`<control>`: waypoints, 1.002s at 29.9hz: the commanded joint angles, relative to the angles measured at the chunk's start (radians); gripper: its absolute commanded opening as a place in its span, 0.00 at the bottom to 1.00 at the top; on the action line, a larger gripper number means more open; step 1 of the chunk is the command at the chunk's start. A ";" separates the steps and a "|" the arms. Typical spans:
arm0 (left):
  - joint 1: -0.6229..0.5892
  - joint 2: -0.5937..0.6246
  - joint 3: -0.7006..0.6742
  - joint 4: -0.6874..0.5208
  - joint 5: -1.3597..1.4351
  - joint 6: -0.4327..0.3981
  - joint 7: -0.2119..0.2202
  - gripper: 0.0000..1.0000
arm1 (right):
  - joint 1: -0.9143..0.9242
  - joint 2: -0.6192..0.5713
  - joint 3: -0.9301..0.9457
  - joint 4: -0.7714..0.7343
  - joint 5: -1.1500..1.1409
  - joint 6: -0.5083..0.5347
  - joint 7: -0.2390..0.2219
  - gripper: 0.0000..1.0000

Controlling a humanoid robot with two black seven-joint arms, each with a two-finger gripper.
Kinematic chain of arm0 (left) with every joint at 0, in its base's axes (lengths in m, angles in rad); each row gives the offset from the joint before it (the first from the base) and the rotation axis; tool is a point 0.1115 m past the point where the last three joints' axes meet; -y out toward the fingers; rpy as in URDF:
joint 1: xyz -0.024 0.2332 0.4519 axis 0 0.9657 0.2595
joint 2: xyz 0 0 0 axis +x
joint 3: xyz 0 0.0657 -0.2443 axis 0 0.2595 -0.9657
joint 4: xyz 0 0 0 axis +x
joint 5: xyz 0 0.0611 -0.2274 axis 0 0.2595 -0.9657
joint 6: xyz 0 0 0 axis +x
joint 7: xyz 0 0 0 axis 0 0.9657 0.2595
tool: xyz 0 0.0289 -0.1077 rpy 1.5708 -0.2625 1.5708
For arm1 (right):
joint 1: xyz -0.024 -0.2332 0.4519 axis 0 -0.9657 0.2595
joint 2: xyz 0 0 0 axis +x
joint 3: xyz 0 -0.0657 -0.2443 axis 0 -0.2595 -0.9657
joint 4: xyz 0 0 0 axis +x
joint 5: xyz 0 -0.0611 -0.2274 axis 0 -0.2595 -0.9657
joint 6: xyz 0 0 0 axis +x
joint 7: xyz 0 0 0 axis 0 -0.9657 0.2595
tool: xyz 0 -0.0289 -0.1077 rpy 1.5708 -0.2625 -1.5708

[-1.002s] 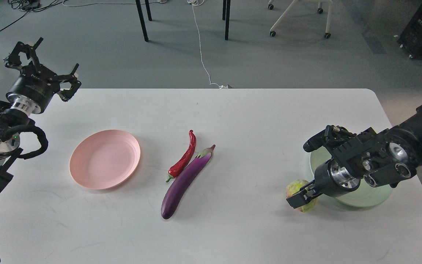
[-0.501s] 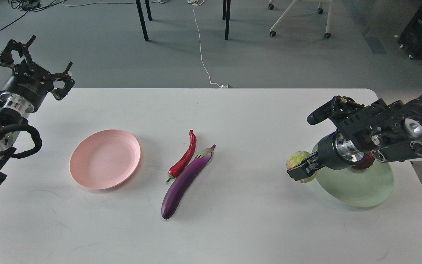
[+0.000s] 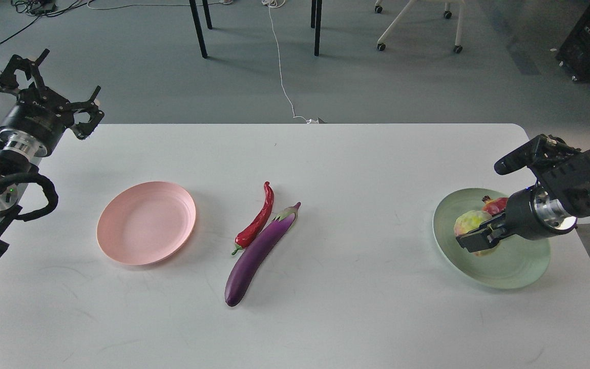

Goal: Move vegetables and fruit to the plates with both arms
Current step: 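Lift the peach onto the green plate and release it, then raise the right gripper away and swing the left arm forward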

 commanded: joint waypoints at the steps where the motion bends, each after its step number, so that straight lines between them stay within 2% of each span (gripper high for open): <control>1: -0.013 0.009 -0.003 0.001 -0.001 0.000 -0.001 0.98 | -0.031 -0.027 0.002 -0.007 0.001 -0.016 0.000 0.64; 7: -0.042 0.009 -0.001 0.003 0.001 0.000 0.001 0.98 | -0.121 -0.070 0.042 -0.056 0.001 -0.042 0.000 0.72; 11: -0.057 0.009 -0.004 0.003 0.001 0.000 0.001 0.98 | -0.172 -0.113 0.109 -0.092 0.004 -0.044 0.000 0.96; 24: -0.096 0.004 0.014 0.004 0.008 0.000 0.008 0.98 | -0.207 -0.282 0.385 -0.215 0.012 -0.013 0.001 0.98; 27: -0.099 0.004 0.020 0.004 0.036 0.000 0.008 0.98 | -0.224 -0.329 0.546 -0.266 0.024 -0.013 0.000 0.98; 30: -0.128 0.006 0.025 -0.008 0.143 0.001 0.002 0.98 | -0.333 -0.348 0.774 -0.309 0.085 -0.014 0.000 0.98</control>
